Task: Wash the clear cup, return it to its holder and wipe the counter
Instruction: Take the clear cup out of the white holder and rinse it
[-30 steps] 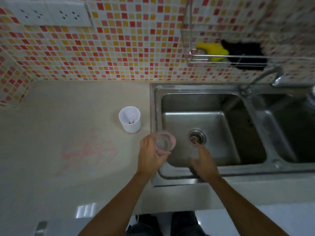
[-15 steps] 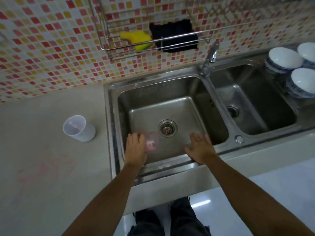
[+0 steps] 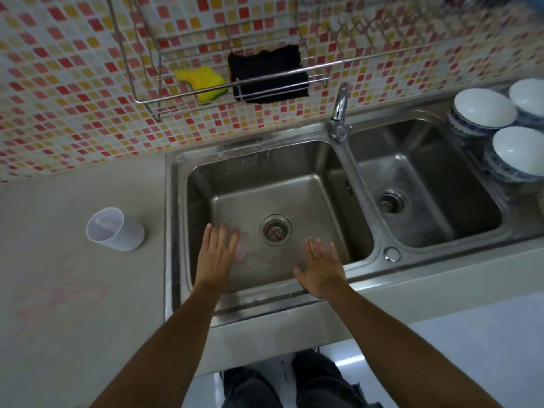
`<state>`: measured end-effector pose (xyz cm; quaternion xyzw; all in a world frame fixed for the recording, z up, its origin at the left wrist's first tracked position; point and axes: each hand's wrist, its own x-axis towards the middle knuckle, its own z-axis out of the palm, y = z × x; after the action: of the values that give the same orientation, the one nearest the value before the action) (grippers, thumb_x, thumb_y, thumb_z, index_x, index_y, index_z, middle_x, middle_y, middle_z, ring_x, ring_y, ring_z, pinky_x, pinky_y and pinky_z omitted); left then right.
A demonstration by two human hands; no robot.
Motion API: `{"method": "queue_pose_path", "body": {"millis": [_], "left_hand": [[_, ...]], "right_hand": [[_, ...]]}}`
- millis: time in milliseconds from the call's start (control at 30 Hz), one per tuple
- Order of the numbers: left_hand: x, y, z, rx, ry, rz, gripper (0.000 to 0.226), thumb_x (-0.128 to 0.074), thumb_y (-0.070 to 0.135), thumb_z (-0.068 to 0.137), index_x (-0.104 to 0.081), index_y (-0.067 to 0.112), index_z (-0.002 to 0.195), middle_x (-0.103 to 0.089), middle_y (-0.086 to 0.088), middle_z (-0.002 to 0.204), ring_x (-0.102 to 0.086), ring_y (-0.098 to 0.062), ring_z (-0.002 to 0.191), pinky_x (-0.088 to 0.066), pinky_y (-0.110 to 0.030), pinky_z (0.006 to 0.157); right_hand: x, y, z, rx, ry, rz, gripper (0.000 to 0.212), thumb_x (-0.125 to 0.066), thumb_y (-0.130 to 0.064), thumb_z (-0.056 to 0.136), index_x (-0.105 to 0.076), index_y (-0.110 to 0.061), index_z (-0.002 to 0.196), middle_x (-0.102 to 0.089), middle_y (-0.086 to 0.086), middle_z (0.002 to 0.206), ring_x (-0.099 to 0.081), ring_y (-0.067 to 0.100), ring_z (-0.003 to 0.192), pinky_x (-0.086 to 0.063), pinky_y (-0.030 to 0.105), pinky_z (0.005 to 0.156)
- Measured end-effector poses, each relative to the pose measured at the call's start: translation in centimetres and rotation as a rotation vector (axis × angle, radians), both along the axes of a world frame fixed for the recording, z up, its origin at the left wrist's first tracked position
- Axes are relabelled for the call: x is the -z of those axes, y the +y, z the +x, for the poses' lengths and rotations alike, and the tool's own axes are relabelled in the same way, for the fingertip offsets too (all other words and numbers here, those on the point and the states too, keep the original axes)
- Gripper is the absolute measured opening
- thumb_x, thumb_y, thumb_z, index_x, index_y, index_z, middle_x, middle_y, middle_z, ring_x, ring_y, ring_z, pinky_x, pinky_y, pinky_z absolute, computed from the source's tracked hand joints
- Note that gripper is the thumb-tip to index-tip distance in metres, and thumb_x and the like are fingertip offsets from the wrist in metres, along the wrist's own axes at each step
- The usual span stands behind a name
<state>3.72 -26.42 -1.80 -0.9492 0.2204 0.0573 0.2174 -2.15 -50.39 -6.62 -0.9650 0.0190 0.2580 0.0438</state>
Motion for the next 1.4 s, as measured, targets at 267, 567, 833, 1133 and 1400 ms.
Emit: {"method": "queue_pose_path", "body": {"millis": [267,567,833,1133,1400], "left_hand": [[0.0,-2.6,1.8,-0.219,-0.009,-0.199,0.075,-0.076,0.027,0.070,-0.043,0.012,0.136,-0.052,-0.013,0.125,-0.047,-0.031,0.121,-0.010,-0.055,0.118],[-2.6,-9.9,6.7,-0.344,-0.040,-0.675,0.075,-0.080,0.040,0.067,-0.049,0.013,0.129,-0.056,-0.011,0.126,-0.051,-0.033,0.117,-0.038,-0.047,0.103],[-5.9,-17.7,11.8,-0.337,0.183,-1.089,0.079,-0.086,0.028,0.063,-0.044,0.017,0.129,-0.046,0.002,0.125,-0.041,-0.015,0.114,-0.039,-0.027,0.097],[-3.7,-21.2,13.7,-0.301,0.208,-1.219,0.081,-0.089,0.036,0.055,-0.051,0.023,0.124,-0.044,0.011,0.115,-0.042,-0.007,0.108,-0.044,-0.022,0.090],[-2.0,-23.3,14.1,-0.257,0.253,-1.207,0.078,-0.081,0.053,0.053,-0.050,0.042,0.123,-0.048,0.021,0.121,-0.041,-0.001,0.112,-0.043,-0.024,0.095]], "right_hand": [[-0.5,-0.7,0.2,0.094,-0.029,0.241,0.084,-0.028,-0.061,0.094,0.004,-0.010,0.152,0.004,0.009,0.161,0.005,0.024,0.148,0.005,0.042,0.119],[-5.3,-10.5,11.4,0.536,-0.465,0.639,0.072,-0.055,-0.038,0.094,-0.020,-0.009,0.150,-0.025,0.010,0.156,-0.024,0.025,0.143,-0.020,0.034,0.115],[-7.7,-15.1,22.5,0.586,-0.520,0.789,0.051,-0.055,-0.019,0.094,-0.034,-0.014,0.140,-0.050,0.010,0.136,-0.048,0.029,0.125,-0.039,0.044,0.105],[-6.8,-17.9,24.2,0.314,-0.319,0.477,0.040,-0.043,-0.028,0.098,-0.033,-0.031,0.137,-0.062,0.021,0.109,-0.061,0.038,0.097,-0.047,0.039,0.081],[-7.2,-17.7,24.7,0.215,-0.313,0.392,0.029,-0.040,-0.033,0.099,-0.040,-0.034,0.129,-0.056,0.021,0.121,-0.054,0.039,0.111,-0.047,0.047,0.094]]}}
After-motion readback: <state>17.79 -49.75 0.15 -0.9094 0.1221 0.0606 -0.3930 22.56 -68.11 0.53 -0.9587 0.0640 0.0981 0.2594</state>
